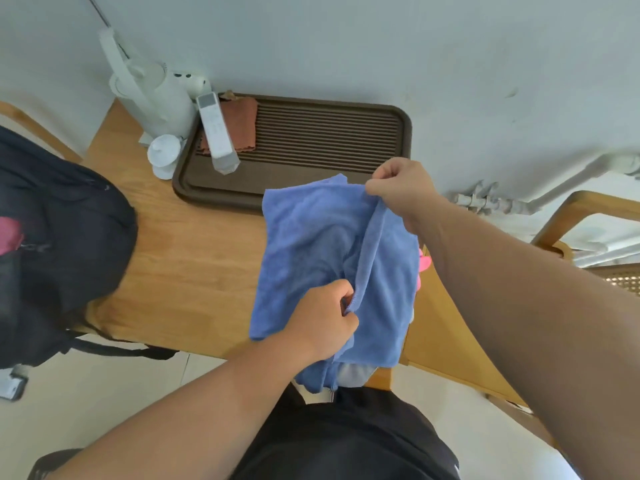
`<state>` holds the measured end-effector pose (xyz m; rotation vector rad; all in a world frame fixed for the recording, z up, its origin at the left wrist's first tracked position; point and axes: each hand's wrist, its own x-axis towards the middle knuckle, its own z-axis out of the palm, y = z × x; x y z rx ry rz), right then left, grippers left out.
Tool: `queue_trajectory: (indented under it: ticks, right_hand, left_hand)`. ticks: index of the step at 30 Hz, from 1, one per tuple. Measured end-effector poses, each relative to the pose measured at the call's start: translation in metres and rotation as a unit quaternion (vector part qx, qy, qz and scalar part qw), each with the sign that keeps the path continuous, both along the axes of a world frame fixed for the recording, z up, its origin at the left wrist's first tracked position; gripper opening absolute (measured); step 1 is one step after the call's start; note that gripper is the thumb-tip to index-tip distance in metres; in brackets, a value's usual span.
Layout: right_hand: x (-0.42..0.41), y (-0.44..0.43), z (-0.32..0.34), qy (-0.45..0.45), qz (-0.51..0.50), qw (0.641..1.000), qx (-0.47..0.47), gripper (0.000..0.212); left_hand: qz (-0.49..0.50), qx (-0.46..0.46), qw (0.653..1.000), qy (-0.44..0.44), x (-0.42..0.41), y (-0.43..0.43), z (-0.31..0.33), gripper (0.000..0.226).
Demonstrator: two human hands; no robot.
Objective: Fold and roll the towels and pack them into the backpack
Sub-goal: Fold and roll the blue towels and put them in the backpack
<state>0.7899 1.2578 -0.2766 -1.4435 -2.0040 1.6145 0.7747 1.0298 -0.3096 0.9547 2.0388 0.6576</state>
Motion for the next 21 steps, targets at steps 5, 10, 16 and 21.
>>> queue_trajectory:
  ticks: [5,10,16,21]
  right_hand:
    - [0.015,-0.004,-0.030,-0.017,0.044,0.998,-0.039,0.039]
    - [0.021,0.000,-0.035,-0.046,0.049,0.998,-0.008,0.034]
    - [0.033,0.013,-0.041,-0.028,-0.009,0.999,0.030,0.035]
    - [0.044,0.001,-0.047,-0.163,0.060,0.973,0.152,0.051]
  left_hand:
    - [-0.051,-0.053,0.997,-0.005,0.011,0.004,-0.007,0.006]
    - [-0.068,-0.045,0.996,-0.047,0.015,0.006,-0.001,0.015]
    - [-0.023,-0.079,0.974,-0.212,0.013,0.012,0.016,0.010]
    - [0.085,-0.124,0.978,-0.144,-0.004,0.000,-0.014,0.014]
